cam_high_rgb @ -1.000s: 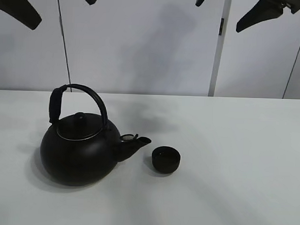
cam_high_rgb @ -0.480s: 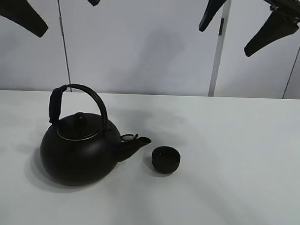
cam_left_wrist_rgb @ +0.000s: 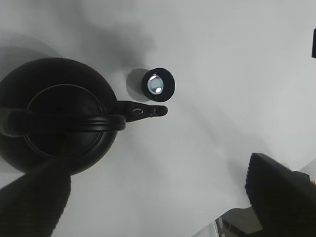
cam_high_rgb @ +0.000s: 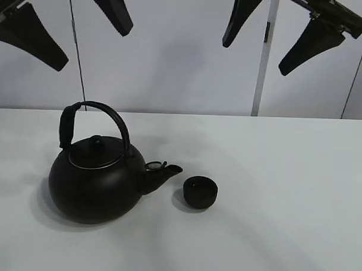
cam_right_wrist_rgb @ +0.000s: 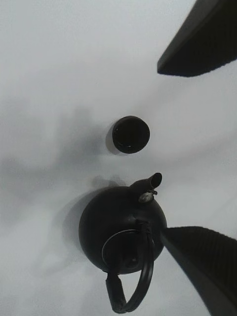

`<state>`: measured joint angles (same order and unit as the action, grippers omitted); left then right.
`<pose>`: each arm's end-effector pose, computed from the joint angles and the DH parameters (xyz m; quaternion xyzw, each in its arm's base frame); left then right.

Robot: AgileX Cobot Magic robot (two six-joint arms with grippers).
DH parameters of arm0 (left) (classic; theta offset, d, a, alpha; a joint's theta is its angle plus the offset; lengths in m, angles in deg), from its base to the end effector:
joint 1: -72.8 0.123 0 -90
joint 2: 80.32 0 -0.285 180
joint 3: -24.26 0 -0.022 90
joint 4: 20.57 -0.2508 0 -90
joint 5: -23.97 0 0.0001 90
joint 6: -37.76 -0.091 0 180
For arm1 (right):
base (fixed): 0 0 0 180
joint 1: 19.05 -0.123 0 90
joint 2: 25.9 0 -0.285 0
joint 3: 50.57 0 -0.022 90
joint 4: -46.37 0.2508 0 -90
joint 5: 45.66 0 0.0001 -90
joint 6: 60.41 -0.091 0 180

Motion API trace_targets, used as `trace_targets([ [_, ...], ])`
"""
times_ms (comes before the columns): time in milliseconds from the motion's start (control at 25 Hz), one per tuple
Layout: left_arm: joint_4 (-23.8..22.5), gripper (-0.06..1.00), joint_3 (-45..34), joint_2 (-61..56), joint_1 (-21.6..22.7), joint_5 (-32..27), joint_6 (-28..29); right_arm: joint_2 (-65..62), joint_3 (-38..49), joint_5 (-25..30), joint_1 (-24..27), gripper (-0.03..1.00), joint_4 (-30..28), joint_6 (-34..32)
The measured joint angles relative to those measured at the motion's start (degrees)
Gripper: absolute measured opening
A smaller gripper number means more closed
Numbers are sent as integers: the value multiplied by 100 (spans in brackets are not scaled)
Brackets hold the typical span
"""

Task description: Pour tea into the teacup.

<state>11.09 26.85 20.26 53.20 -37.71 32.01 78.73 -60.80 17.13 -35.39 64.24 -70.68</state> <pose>0.3033 -0.1527 0.3165 0.1249 0.9425 -0.2778 0.1373 0.3377 0.1249 0.3214 -0.0090 0.9692 0.1904 0.1557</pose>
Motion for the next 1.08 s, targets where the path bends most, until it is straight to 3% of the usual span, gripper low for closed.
trace_targets([
  [1080,0,69,-62,0,-4,38,0,313,0,-179,-102,57,-51,-42],
])
